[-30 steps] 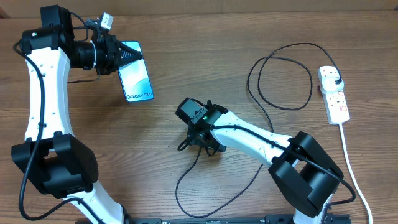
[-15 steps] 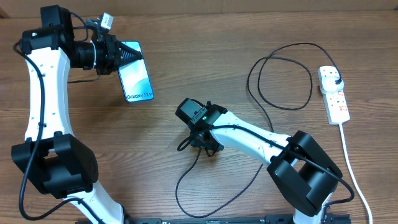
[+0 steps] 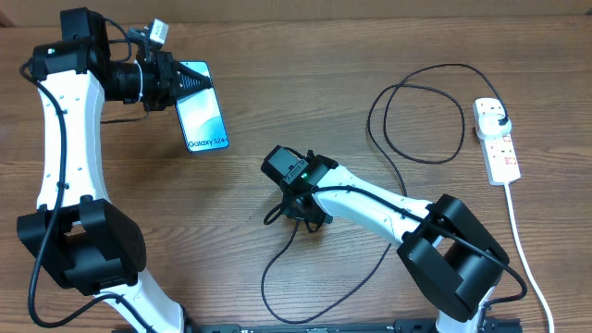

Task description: Plug charger to phone and switch on socket

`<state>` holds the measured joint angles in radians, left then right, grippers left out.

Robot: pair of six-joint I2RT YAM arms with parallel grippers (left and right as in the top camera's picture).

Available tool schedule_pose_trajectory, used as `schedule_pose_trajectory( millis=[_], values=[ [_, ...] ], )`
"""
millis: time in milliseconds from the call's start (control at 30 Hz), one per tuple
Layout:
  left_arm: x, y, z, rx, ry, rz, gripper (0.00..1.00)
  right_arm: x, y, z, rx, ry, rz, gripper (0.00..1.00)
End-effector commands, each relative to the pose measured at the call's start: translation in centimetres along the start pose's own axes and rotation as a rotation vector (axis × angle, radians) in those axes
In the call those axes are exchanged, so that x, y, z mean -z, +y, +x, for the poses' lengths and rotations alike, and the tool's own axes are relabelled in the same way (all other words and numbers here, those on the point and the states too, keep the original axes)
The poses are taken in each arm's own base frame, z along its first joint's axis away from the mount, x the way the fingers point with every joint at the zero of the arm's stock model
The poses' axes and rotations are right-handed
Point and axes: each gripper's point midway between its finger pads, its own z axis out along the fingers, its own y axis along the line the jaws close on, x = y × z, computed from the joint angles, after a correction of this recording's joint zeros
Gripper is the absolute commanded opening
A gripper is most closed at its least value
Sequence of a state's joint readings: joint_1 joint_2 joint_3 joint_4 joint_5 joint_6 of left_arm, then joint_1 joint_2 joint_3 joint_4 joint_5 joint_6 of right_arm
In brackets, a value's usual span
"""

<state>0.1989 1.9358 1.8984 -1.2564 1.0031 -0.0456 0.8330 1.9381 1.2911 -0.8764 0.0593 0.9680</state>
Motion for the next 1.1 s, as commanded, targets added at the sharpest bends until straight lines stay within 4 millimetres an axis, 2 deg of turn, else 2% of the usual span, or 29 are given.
schedule_pose_trajectory(
  millis=[0, 333, 500, 700, 1067],
  values=[
    [0.0, -0.5, -0.1, 0.012, 0.001, 0.044, 0.04, 0.3, 0.6, -0.3, -0.001, -0.013, -0.009, 0.27],
    [0.0, -0.5, -0.1, 0.012, 0.002, 0.044, 0.04, 0.2, 0.6, -0.4, -0.009, -0.018, -0.009, 0.25],
    [0.0, -0.5, -0.1, 0.011, 0.001, 0.044, 0.04, -0.3, 0.6, -0.5, -0.009, -0.022, -0.002, 0.3],
    [0.0, -0.5, -0.1, 0.012, 0.001, 0.044, 0.04, -0.4, 0.4, -0.8, -0.024, -0.034, 0.008, 0.31],
    [0.0, -0.5, -0.1, 0.011, 0.001, 0.044, 0.04, -2.0, -0.5, -1.4, -0.065, 0.018, 0.018, 0.34]
  ],
)
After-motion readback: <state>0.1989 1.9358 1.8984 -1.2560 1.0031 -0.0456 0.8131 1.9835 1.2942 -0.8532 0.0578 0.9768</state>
